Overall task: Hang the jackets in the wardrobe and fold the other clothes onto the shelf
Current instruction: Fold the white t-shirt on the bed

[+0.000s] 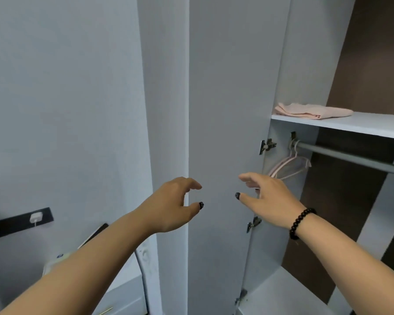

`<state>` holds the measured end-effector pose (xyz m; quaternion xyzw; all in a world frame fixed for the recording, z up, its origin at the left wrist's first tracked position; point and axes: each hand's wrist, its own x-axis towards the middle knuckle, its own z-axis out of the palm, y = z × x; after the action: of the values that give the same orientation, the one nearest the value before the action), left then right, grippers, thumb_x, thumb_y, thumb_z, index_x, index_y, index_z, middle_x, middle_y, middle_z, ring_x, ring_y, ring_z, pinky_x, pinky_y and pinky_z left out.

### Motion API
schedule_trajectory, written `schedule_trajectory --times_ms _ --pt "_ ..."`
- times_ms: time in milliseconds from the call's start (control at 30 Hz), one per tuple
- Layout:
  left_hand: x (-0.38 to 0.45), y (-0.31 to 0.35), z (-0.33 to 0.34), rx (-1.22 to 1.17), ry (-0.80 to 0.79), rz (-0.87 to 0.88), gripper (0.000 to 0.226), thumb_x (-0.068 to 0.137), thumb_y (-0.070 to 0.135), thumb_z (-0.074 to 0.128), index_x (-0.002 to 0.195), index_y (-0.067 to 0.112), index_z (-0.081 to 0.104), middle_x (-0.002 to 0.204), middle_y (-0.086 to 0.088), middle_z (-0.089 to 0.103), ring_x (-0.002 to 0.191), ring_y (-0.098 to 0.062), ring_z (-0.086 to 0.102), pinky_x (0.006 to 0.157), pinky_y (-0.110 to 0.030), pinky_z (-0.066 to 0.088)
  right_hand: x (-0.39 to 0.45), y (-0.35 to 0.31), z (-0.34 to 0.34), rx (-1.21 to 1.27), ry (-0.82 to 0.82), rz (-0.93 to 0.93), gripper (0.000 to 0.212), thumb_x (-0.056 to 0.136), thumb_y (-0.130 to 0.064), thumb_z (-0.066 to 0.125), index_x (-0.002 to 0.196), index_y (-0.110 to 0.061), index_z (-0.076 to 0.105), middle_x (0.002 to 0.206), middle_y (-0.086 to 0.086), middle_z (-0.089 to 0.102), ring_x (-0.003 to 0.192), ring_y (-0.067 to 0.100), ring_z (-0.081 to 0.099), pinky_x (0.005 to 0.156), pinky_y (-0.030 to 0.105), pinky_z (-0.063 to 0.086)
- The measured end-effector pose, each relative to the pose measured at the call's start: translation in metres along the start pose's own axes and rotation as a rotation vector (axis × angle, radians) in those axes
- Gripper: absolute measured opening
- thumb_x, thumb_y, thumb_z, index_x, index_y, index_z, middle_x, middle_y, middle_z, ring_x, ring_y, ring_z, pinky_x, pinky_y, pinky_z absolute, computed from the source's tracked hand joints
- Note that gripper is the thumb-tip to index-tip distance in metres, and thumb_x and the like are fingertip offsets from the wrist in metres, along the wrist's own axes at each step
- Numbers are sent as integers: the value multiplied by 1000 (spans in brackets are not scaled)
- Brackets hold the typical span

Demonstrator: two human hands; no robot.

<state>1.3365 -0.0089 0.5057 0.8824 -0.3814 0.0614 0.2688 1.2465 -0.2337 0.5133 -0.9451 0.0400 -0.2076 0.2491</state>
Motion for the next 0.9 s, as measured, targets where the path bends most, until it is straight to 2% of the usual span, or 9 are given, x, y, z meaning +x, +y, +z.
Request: schedule_trajectory --times_ms 100,167,267,367,433,533,633,767,900 --pt "-40 -1 -1 4 28 -62 44 92 44 57 134 34 47 130 16 50 79 7 51 70 -5 33 -19 -10 14 60 -39 -12 48 88 -33 63 134 -23 49 134 -8 52 119 4 48 100 20 37" --pt "-71 0 2 -5 29 -115 44 92 46 56 134 36 47 127 20 48 78 14 49 68 -3 32 -32 -19 24 95 -70 -18 48 88 -33 63 133 -24 49 133 -8 52 117 2 47 101 21 38" --pt "-120 -4 10 -28 38 -188 43 91 49 55 132 41 46 118 28 44 85 17 49 75 -5 35 -57 -34 43 121 -130 -50 49 87 -36 63 133 -26 48 133 -10 52 119 1 47 104 24 39" --pt "-166 -12 16 -75 69 -275 41 90 47 56 130 42 47 122 26 47 107 11 47 94 -15 41 -81 -53 65 143 -191 -84 50 87 -37 62 134 -28 47 133 -13 50 120 0 46 104 25 39" --pt "-194 -18 18 -103 78 -339 41 91 43 58 130 41 48 121 26 46 115 6 45 100 -20 41 -96 -67 79 153 -250 -89 50 89 -37 61 135 -29 45 134 -13 49 121 1 45 105 25 38" --pt "-234 -30 16 -127 89 -407 39 91 41 58 129 40 48 119 26 46 114 7 44 95 -14 40 -117 -91 102 165 -323 -98 49 90 -37 59 136 -30 44 135 -13 47 121 0 43 105 22 37" --pt "-268 -49 7 -155 123 -464 39 92 39 58 130 37 49 126 23 49 117 7 46 90 -10 40 -130 -119 126 183 -382 -123 50 90 -38 59 137 -31 43 134 -15 47 118 -2 43 103 18 35" --pt "-309 -82 -7 -199 146 -537 41 92 39 58 132 35 49 129 22 50 120 6 45 100 -19 41 -138 -162 166 204 -463 -154 49 90 -40 59 136 -33 43 134 -17 46 118 -3 43 103 17 35" --pt "-346 -130 -30 -224 167 -594 40 92 37 59 131 36 50 126 24 51 116 9 46 97 -15 40 -134 -215 219 214 -523 -172 47 91 -38 58 135 -33 44 132 -16 46 116 -4 43 99 15 35"
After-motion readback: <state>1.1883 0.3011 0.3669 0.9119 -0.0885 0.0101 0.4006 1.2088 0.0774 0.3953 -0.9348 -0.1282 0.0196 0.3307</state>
